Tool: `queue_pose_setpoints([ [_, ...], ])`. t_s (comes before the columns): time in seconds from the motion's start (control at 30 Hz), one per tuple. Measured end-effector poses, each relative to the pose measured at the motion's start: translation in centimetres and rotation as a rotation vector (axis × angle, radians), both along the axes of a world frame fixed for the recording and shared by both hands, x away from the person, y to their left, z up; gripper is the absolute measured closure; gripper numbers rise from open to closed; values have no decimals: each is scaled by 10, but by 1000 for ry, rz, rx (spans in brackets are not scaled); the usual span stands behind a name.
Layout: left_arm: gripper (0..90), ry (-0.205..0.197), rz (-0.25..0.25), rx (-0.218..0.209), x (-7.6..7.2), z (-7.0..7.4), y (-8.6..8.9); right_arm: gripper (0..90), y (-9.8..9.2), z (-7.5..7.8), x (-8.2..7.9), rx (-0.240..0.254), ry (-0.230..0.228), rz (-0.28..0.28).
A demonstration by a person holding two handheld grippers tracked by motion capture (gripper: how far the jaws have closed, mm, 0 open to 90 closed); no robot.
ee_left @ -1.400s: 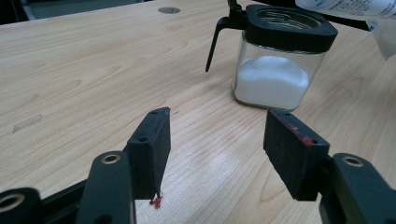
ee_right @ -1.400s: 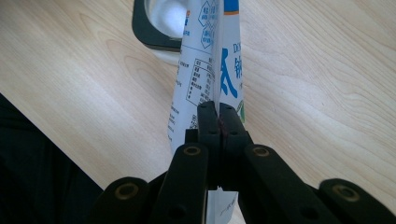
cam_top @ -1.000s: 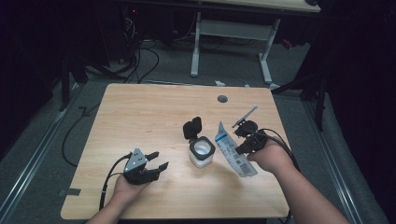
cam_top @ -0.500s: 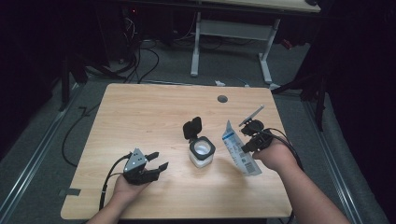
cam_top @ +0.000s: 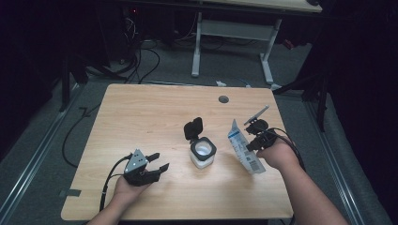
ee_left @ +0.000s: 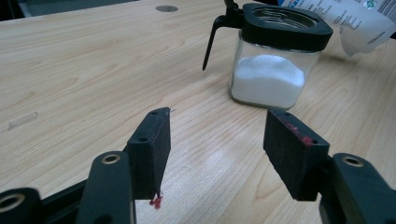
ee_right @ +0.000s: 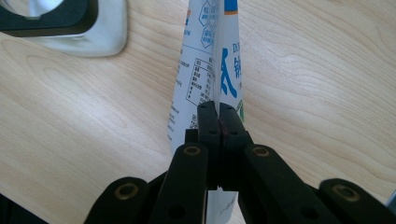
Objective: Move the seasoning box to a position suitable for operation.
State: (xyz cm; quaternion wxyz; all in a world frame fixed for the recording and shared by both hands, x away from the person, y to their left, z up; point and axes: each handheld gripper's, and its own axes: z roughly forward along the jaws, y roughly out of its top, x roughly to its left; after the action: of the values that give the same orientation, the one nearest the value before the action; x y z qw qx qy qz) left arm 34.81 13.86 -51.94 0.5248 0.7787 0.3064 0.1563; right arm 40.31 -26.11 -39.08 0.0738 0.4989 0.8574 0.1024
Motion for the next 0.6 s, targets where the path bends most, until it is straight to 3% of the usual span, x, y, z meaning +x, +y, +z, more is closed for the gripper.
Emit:
queue_pose_setpoints([
  [0.33, 418, 2, 0, -1, 0, 0, 0, 900, -5, -2, 2, 0, -1, -12],
  [0.6, 416, 1, -1, 1, 0, -1, 0, 900, -5, -1, 1, 15, -41, -18],
])
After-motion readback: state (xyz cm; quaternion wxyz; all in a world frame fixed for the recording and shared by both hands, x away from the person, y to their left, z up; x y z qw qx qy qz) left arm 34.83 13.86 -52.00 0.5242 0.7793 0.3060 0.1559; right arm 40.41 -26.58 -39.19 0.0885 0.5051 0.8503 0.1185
